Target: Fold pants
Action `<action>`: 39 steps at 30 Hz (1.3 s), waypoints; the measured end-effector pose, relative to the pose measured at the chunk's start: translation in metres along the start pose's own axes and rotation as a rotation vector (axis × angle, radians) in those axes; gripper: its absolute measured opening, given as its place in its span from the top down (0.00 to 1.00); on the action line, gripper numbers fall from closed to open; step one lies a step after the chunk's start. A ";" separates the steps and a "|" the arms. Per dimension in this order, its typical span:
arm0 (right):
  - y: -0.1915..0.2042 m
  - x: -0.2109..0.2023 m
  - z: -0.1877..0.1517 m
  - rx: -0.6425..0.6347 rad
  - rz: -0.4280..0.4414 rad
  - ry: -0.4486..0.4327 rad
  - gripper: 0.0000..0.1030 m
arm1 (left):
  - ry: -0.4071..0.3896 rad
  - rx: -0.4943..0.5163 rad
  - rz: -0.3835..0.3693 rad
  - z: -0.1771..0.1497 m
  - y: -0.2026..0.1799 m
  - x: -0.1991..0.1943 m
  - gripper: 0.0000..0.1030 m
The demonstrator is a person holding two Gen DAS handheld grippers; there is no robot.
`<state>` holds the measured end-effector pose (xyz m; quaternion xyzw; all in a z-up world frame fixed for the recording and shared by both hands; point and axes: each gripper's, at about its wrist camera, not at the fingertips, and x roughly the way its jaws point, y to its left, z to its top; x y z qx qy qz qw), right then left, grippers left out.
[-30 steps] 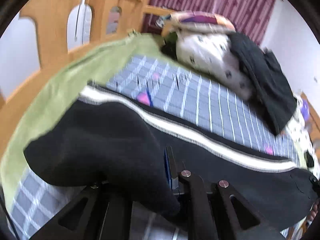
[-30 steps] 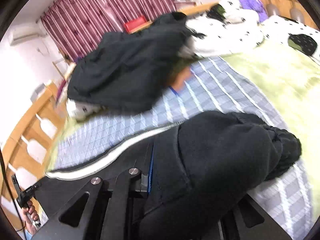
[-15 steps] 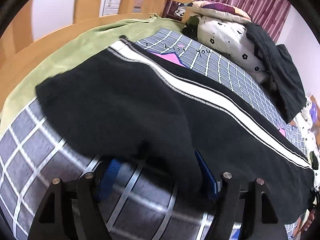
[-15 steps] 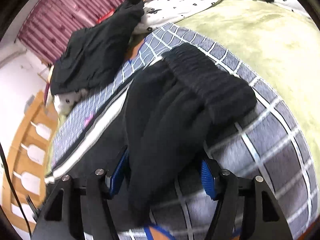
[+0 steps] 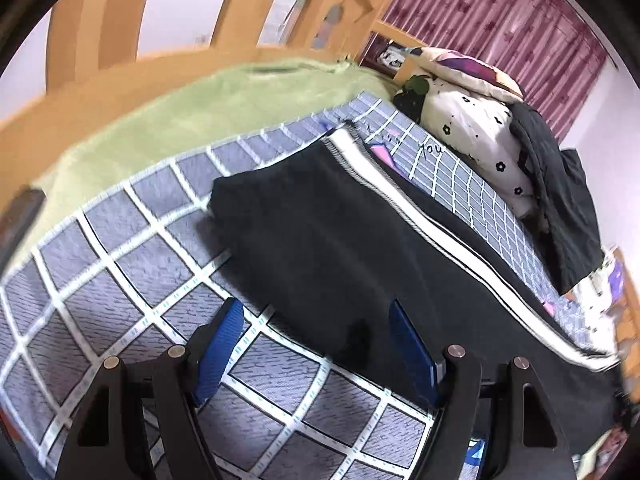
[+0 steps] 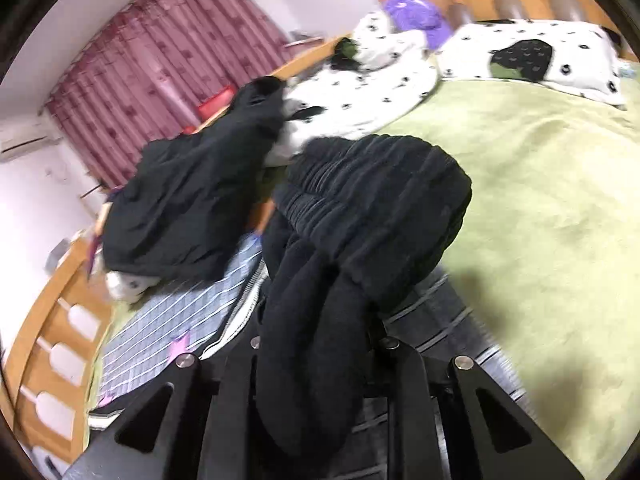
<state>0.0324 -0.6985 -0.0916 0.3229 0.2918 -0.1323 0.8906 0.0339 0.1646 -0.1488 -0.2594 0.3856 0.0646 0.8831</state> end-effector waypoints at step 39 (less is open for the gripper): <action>0.249 0.023 -0.091 -0.436 -0.033 0.127 0.56 | -0.061 0.292 0.121 0.098 -0.067 -0.013 0.63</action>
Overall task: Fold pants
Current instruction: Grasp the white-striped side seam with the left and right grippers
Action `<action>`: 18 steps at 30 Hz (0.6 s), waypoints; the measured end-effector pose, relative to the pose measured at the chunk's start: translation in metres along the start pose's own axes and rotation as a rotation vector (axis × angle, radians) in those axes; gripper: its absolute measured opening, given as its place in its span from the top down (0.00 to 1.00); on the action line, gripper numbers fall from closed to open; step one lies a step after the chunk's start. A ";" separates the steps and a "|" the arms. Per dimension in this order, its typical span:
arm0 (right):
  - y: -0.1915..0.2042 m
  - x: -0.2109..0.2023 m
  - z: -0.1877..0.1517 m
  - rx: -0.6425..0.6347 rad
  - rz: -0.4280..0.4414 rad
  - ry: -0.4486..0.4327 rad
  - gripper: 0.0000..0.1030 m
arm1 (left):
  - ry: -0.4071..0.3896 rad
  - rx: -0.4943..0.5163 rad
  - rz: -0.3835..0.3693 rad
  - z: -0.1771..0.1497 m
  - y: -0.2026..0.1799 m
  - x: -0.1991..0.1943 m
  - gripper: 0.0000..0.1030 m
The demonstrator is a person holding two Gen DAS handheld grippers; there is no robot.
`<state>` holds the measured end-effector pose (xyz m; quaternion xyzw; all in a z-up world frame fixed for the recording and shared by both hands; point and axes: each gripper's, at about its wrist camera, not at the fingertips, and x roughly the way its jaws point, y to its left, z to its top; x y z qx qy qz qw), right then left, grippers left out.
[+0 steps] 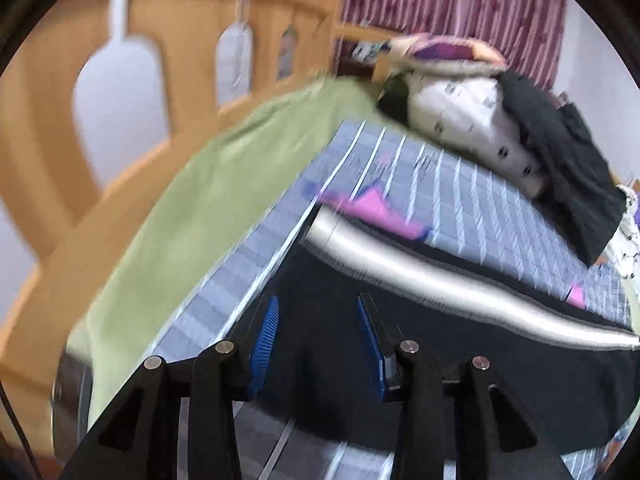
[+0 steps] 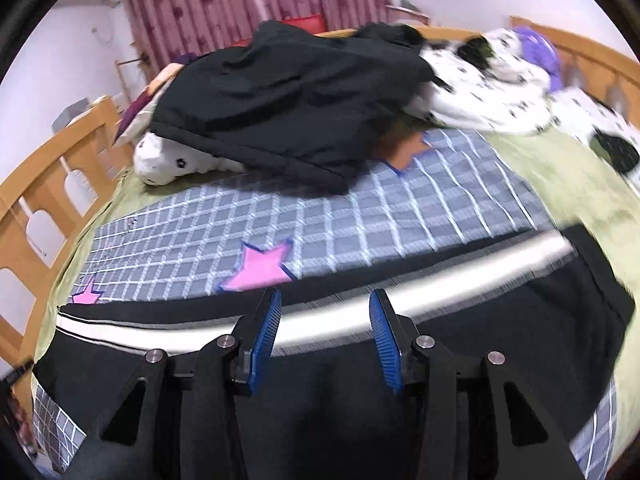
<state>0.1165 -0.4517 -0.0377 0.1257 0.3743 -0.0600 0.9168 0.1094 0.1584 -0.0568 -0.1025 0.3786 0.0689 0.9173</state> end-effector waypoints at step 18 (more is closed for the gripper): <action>0.067 0.071 -0.006 -0.329 -0.083 -0.023 0.47 | 0.114 0.079 0.000 0.048 -0.018 0.144 0.42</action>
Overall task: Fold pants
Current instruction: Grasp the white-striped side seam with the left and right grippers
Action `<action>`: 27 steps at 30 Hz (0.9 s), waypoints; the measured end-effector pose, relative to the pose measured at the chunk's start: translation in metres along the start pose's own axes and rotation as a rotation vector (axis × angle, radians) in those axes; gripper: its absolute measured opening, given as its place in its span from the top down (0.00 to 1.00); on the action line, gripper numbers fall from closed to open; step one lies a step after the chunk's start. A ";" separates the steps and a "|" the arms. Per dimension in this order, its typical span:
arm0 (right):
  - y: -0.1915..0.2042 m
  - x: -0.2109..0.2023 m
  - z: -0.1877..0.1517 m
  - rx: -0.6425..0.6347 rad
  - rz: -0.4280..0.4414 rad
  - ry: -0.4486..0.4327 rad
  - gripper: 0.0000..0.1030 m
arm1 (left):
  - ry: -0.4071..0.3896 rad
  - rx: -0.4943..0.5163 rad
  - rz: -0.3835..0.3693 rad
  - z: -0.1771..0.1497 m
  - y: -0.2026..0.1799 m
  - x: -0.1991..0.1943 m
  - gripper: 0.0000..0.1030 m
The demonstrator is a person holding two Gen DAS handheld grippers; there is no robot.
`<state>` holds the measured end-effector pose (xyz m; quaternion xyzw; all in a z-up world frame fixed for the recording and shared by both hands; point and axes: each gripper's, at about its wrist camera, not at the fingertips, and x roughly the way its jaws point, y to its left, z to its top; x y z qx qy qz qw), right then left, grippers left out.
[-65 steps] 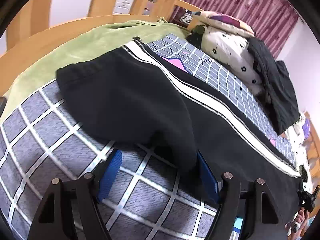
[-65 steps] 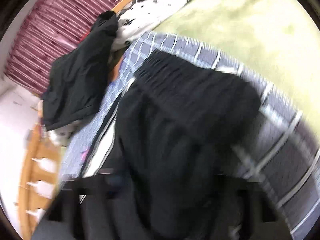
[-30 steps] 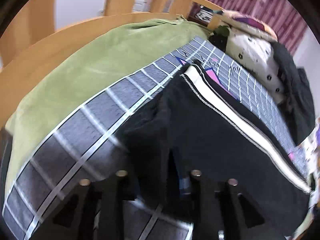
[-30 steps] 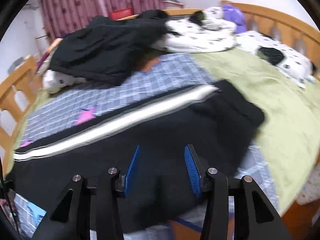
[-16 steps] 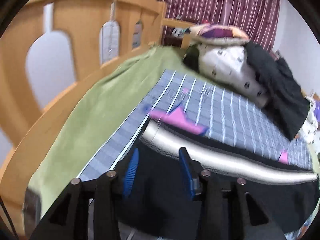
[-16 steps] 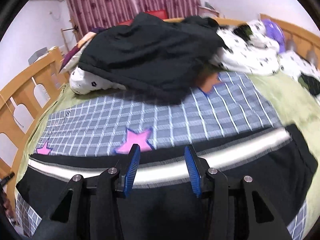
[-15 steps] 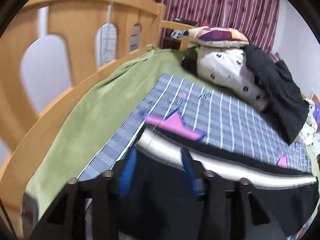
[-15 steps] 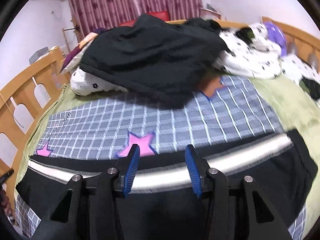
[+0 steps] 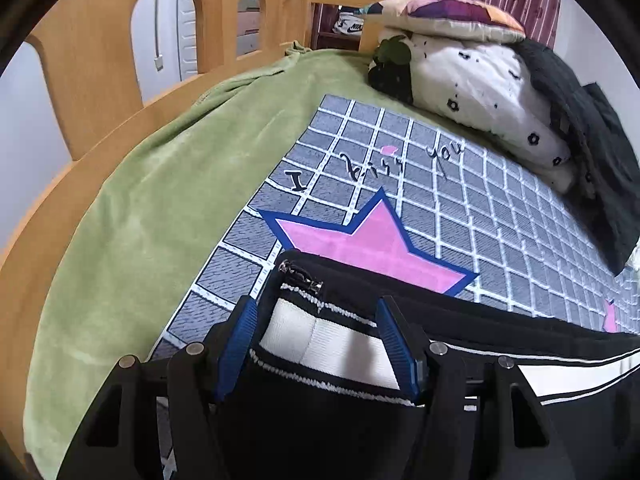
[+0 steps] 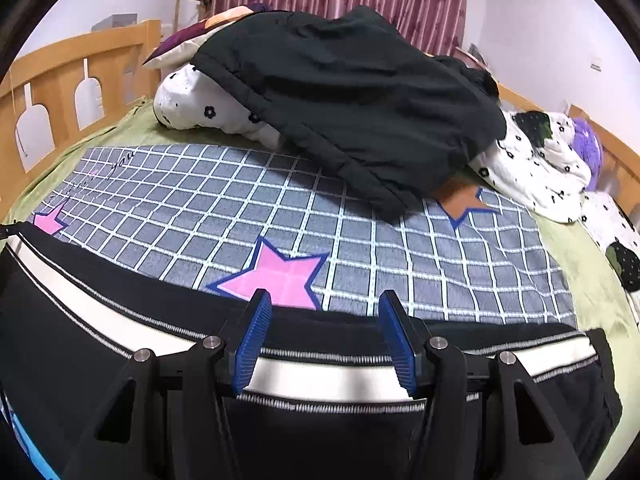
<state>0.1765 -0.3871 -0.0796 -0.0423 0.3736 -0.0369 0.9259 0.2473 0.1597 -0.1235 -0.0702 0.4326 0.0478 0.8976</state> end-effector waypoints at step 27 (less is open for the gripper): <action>0.029 0.079 -0.014 -0.166 0.126 0.178 0.47 | -0.053 0.000 -0.049 0.000 0.009 -0.017 0.80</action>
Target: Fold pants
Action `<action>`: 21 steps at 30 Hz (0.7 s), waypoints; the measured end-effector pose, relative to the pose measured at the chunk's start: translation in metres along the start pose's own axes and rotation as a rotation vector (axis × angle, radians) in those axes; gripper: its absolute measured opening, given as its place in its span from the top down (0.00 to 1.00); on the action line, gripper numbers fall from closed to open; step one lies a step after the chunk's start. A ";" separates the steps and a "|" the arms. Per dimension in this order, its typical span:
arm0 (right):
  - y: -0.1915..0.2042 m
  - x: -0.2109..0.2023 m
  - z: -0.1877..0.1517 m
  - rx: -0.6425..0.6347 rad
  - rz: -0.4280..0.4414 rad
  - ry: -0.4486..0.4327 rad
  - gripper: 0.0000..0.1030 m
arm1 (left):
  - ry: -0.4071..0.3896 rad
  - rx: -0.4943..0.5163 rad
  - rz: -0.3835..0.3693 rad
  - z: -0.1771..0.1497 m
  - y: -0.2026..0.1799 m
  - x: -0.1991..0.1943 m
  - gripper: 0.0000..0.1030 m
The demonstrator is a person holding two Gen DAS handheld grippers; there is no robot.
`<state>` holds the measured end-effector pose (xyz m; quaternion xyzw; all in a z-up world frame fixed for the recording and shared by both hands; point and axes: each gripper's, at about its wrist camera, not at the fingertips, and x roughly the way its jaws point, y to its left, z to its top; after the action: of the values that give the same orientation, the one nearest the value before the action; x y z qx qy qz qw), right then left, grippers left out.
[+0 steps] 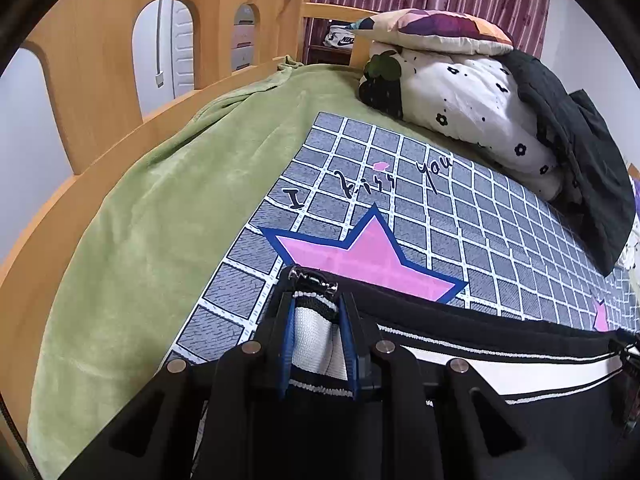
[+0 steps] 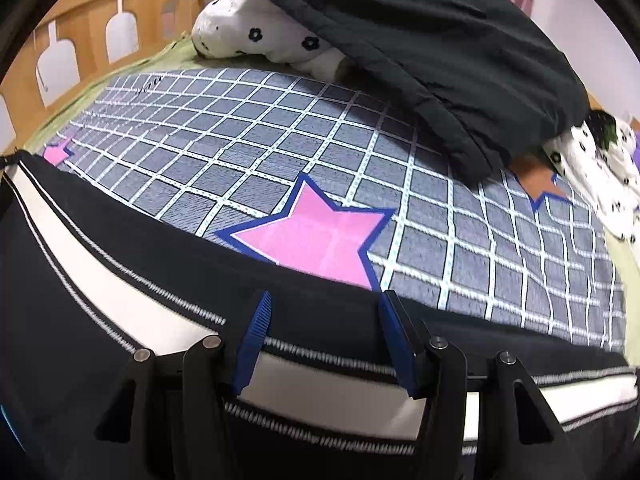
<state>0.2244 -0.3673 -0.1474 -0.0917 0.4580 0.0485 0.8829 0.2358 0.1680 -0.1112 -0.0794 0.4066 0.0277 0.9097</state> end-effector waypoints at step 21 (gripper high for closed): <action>-0.004 -0.041 0.009 -0.072 0.079 -0.058 0.96 | -0.120 -0.097 -0.081 0.004 0.010 -0.025 0.80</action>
<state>0.2083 -0.3690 -0.1082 -0.1038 0.4336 0.1022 0.8893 0.2215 0.1787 -0.0913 -0.1378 0.3459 0.0155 0.9280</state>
